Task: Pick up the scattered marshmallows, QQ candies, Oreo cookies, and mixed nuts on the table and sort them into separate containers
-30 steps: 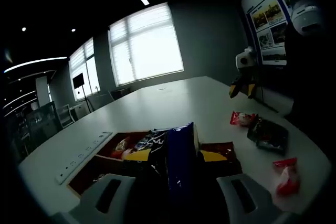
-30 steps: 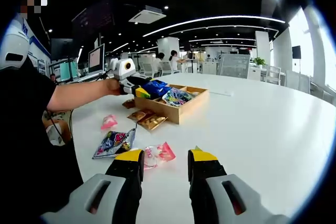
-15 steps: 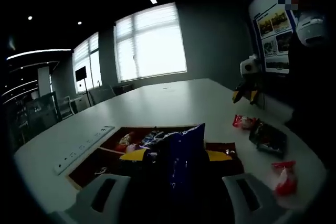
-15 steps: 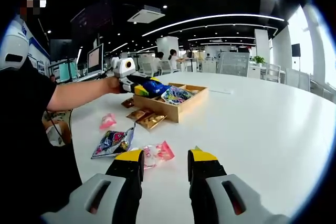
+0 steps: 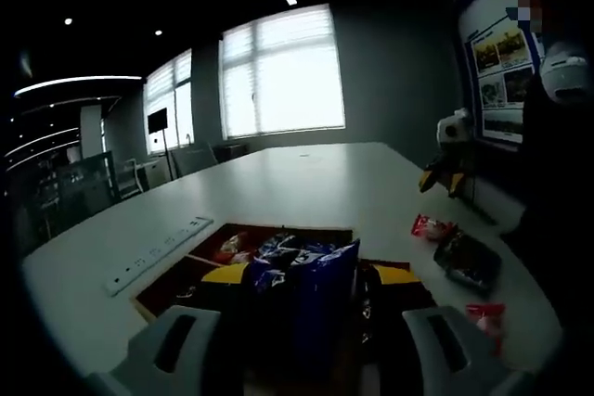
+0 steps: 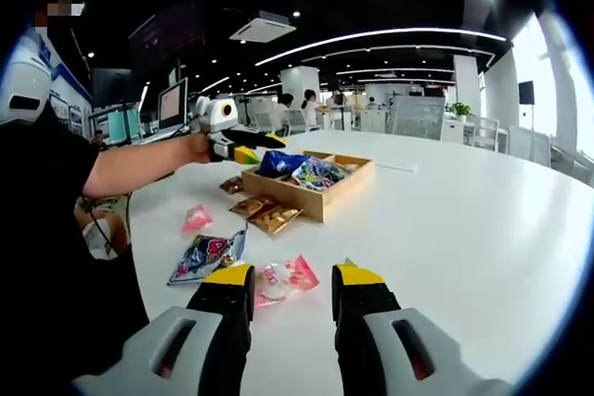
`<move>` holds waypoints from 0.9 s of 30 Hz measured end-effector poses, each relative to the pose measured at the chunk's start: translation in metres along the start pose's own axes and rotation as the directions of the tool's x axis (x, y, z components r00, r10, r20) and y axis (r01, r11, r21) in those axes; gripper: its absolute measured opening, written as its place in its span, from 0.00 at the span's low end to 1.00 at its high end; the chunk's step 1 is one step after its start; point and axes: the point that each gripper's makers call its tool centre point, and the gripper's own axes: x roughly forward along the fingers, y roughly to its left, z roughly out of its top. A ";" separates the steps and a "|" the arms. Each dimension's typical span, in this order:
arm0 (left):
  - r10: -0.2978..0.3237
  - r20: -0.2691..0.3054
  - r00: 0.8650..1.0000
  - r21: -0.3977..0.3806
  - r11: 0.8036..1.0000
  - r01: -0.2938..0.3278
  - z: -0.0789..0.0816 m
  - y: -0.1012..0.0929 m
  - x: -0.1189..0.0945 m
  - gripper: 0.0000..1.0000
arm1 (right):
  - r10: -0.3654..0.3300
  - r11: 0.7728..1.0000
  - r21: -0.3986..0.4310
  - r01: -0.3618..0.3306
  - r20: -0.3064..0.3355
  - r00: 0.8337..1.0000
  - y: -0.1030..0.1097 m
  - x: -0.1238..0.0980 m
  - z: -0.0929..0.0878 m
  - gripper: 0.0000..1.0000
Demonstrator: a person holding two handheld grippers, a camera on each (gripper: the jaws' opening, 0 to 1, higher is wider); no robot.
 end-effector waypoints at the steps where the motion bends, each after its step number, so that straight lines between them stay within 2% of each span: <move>1: 0.002 -0.001 1.000 -0.006 1.000 -0.002 -0.001 -0.001 -0.001 0.55 | 0.002 1.000 -0.001 -0.002 0.001 1.000 0.001 0.000 0.000 0.30; 6: 0.015 -0.008 1.000 -0.034 0.999 -0.015 -0.006 0.002 -0.005 0.55 | 0.007 1.000 -0.008 -0.007 0.006 1.000 0.006 -0.002 0.002 0.30; 12: 0.034 0.005 0.999 -0.061 0.998 -0.033 -0.005 -0.002 -0.010 0.55 | 0.008 1.000 -0.016 -0.008 0.011 1.000 0.011 -0.005 0.005 0.30; 21: 0.060 -0.051 0.997 -0.069 0.996 -0.064 -0.021 -0.010 -0.013 0.55 | 0.021 0.999 -0.035 -0.021 0.014 1.000 0.024 -0.005 0.012 0.30; 27: 0.092 -0.057 0.994 -0.067 0.993 -0.096 -0.021 -0.009 -0.021 0.55 | 0.028 0.999 -0.044 -0.027 0.010 1.000 0.032 -0.005 0.013 0.30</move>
